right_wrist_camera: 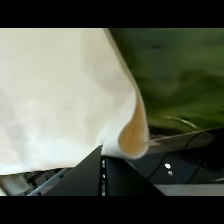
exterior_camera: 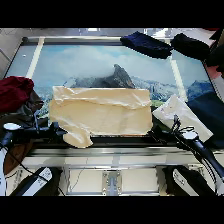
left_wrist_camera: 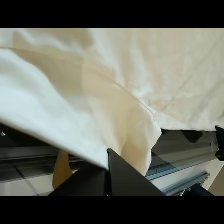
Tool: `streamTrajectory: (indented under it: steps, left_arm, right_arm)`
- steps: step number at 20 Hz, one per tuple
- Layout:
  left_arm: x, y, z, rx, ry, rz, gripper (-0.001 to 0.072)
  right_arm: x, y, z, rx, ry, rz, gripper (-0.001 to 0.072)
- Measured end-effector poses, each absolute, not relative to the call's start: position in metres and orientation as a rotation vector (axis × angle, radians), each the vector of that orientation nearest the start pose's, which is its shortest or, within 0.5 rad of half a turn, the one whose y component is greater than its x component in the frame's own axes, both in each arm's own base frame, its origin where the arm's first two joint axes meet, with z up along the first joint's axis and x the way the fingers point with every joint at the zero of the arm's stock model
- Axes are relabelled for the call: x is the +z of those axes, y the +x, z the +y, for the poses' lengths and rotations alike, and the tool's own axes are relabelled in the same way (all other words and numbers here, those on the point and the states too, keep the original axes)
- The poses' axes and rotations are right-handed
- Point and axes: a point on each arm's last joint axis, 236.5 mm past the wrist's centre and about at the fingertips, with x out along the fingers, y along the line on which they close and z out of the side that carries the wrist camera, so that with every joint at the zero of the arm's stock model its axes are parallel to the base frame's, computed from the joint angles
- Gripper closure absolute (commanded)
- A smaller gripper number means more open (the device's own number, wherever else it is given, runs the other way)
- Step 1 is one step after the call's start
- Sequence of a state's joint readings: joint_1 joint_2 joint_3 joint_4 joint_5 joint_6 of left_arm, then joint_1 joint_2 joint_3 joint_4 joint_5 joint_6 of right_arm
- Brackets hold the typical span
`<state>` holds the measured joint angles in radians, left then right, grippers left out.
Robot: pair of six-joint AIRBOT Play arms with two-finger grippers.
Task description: Fold the shirts.
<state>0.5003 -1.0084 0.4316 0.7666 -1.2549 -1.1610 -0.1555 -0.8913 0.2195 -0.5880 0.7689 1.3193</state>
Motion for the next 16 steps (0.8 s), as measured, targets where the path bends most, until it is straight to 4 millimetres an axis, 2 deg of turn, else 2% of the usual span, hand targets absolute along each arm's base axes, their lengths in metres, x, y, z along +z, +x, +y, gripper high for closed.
streamTrajectory:
  steps: [2,4,8,10,13,16]
  left_arm:
    - [-0.051,0.233,-0.061,-0.274,-0.914,1.329,0.0698]
    - [-0.031,0.238,-0.060,-0.297,-0.892,1.272,0.0697]
    - [0.036,0.259,-0.050,-0.318,-0.870,1.029,0.0699]
    - [0.064,0.262,-0.047,-0.309,-0.856,0.930,0.0700]
    - [0.088,0.261,-0.047,-0.298,-0.840,0.848,0.0701]
    - [0.086,0.273,-0.029,-0.214,-0.846,0.812,0.0701]
  right_arm:
    - [-0.080,0.252,0.107,0.158,0.927,1.176,0.0694]
    - [-0.048,0.263,0.115,0.249,0.896,1.135,0.0695]
    - [0.027,0.271,0.124,0.406,0.760,1.044,0.0695]
    - [0.052,0.264,0.125,0.441,0.697,1.040,0.0695]
    - [0.068,0.256,0.123,0.445,0.643,1.042,0.0696]
    - [0.066,0.259,0.118,0.422,0.626,1.058,0.0696]
